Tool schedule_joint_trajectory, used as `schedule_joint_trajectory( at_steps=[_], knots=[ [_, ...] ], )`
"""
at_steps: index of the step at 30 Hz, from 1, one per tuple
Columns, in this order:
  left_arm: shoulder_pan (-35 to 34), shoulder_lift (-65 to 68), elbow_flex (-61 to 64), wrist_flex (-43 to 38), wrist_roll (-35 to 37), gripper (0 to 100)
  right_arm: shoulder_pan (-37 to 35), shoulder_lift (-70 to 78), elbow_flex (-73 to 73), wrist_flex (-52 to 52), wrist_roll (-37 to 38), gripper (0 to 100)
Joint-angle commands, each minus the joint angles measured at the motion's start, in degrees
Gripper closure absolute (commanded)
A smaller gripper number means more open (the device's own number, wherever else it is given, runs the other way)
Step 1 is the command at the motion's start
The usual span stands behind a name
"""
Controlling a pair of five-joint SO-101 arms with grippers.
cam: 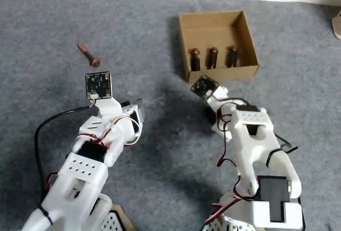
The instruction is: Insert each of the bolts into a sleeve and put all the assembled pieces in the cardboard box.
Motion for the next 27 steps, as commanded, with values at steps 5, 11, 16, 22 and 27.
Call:
schedule_joint_trajectory(
  at_steps=[5,11,16,22,27],
  knots=[
    [-0.57,-0.57,-0.66,-1.41,-0.44,88,0.57,-1.54,0.04,-1.36,0.35,84.1],
    [-0.57,-0.57,-0.57,-1.41,-0.44,88,1.45,-1.54,-0.04,-1.36,-4.22,99.0],
    [-0.57,-0.57,-0.92,-1.41,-0.35,89,1.45,-2.33,-0.22,-1.36,-11.96,99.3],
    [-0.57,-0.57,-5.85,2.64,0.09,89,1.19,-2.51,-0.31,-1.36,-28.48,99.3],
    [-0.57,-0.57,-13.76,16.18,0.09,89,-1.63,-4.97,-0.13,-1.36,-39.82,99.3]
  ],
)
